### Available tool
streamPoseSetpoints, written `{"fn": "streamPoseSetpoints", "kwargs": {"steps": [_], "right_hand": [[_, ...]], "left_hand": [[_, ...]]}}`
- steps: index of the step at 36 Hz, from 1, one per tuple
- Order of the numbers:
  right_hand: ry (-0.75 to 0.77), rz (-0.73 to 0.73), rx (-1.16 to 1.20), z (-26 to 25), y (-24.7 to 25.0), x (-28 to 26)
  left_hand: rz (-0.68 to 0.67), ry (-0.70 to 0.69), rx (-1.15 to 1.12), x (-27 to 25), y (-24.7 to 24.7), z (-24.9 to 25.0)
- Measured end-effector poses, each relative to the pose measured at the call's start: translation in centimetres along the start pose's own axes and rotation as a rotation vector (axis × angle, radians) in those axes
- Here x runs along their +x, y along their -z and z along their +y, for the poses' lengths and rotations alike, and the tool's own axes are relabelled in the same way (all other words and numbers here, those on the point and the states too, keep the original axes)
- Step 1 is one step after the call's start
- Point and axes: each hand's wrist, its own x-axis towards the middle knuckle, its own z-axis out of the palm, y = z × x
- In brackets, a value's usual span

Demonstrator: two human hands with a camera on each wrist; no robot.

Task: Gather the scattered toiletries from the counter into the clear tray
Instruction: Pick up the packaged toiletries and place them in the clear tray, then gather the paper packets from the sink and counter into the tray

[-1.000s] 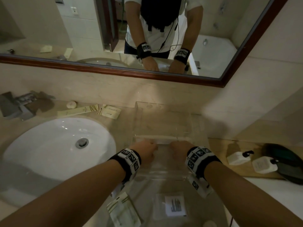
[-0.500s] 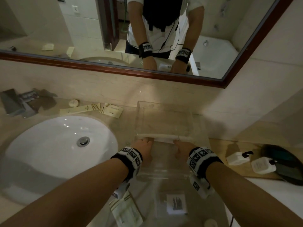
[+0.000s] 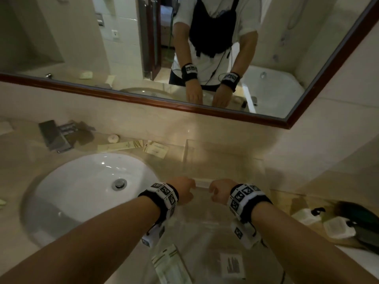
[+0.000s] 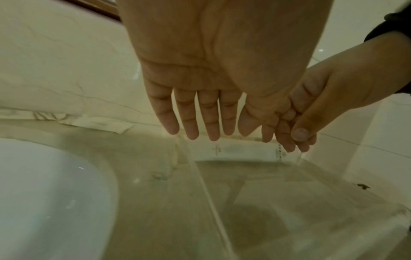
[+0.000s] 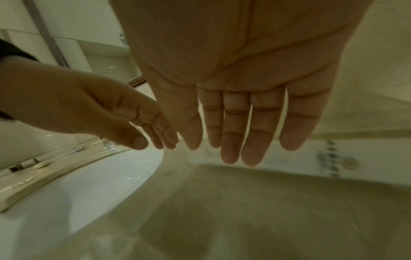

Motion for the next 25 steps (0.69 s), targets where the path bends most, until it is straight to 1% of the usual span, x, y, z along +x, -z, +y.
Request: {"fn": "streamPoseSetpoints", "kwargs": {"steps": [2,5,8,12,19,23,25], "right_hand": [[0.029,0.038,-0.011,-1.8,0.6,0.2],[0.080,0.071,-0.032,-5.3,1.6,0.9],[0.134,0.036,-0.061,-9.7,2.6,1.4],[0.171,0.060,-0.053,-15.3,2.7,2.1],[0.267,0.050,-0.051,-25.2,2.4,3.2],[0.308,0.022,-0.150,-31.5,1.9,3.9],[0.334,0.040,-0.170,-34.8,1.5,4.4]], "left_hand": [[0.040,0.016,0.003,-1.0,1.0,-1.4],[0.057,0.037,0.006,-2.8,2.2,-4.1],[0.079,0.064,-0.012,-4.6,3.1,-7.1],[0.115,0.124,-0.043,-7.2,3.5,-11.6],[0.112,0.240,-0.069,-12.2,4.1,-20.3],[0.103,0.284,-0.111,-15.3,4.6,-24.9],[0.107,0.308,-0.136,-16.6,4.2,-27.8]]}}
